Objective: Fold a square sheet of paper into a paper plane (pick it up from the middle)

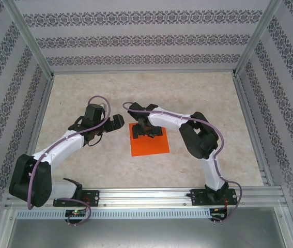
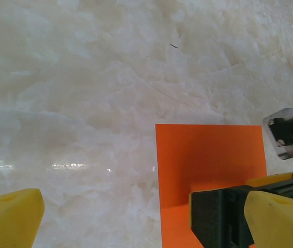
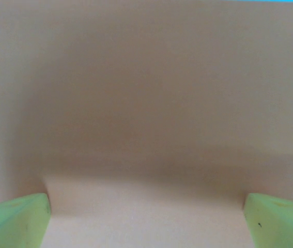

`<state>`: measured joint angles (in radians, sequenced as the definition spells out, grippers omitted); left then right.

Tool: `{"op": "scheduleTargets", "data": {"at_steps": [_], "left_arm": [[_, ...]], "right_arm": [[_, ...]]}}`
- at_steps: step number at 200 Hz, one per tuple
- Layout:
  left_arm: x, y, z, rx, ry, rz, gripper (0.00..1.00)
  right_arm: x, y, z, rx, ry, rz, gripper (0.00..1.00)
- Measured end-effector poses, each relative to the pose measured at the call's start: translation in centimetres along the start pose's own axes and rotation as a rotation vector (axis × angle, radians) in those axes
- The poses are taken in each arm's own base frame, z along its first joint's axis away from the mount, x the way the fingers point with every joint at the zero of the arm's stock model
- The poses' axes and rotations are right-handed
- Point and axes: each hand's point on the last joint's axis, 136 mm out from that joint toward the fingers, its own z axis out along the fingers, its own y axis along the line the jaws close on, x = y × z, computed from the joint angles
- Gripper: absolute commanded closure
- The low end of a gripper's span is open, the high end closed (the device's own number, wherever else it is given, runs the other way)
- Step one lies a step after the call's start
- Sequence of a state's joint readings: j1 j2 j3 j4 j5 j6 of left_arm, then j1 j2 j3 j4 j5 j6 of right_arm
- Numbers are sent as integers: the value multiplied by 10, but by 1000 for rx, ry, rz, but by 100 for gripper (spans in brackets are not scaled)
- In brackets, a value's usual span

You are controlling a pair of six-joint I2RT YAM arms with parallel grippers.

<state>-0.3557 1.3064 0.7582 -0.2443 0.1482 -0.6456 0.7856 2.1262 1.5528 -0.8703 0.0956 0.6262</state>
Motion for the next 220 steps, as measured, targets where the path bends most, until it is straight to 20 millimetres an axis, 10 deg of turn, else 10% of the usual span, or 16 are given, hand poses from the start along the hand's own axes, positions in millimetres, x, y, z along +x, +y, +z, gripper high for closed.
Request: {"op": "scheduleTargets", "data": {"at_steps": [220], "left_arm": [[-2,-3,-6,8,-11,-13,0]], "right_arm": [[-2,1,-2,-16,-21,7,10]]}}
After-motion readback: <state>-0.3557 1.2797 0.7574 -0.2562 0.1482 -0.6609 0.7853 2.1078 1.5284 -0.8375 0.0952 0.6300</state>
